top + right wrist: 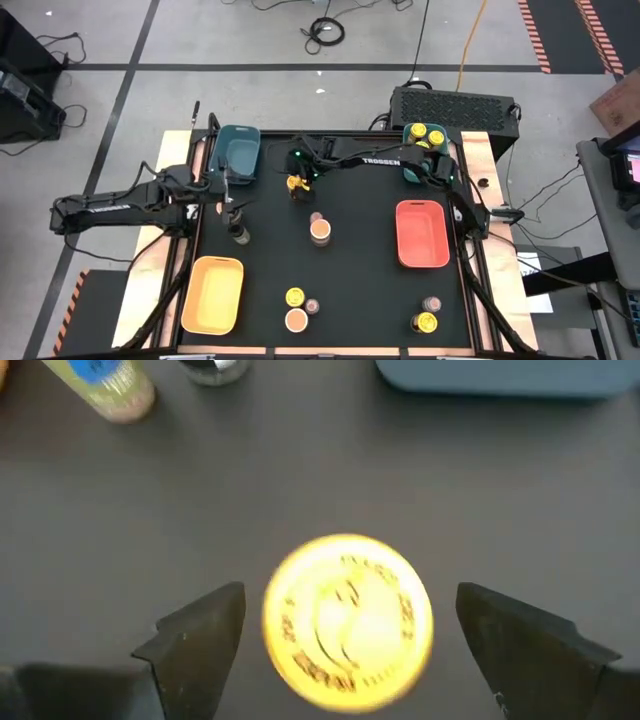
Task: Sort spices by type
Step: Put the yellow spice bottle into the green bin
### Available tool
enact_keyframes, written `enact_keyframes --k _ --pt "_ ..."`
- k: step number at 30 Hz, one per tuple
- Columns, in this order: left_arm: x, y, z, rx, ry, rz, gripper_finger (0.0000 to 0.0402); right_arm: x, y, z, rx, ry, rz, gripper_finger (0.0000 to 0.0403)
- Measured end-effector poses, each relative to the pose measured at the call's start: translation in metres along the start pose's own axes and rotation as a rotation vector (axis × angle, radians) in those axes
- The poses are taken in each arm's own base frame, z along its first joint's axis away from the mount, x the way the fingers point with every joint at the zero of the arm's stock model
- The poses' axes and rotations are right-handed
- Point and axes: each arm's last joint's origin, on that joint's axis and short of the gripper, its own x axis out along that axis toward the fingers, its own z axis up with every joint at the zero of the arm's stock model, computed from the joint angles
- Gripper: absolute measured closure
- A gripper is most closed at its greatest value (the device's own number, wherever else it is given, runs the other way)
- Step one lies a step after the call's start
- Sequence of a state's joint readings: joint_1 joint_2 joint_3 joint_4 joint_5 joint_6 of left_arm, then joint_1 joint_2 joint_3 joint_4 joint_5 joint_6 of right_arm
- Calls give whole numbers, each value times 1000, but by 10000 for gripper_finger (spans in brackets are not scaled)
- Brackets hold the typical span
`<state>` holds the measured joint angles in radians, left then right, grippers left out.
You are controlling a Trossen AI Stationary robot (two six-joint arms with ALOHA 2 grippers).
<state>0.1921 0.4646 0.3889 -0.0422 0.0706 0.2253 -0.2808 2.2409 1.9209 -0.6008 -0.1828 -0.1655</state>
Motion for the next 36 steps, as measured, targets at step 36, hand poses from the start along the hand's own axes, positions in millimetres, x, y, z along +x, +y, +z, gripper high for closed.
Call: enact_keyframes --k 36 --pt "1 0 -3 14 28 -5 150 -136 18 14 -9 0 -31 185"
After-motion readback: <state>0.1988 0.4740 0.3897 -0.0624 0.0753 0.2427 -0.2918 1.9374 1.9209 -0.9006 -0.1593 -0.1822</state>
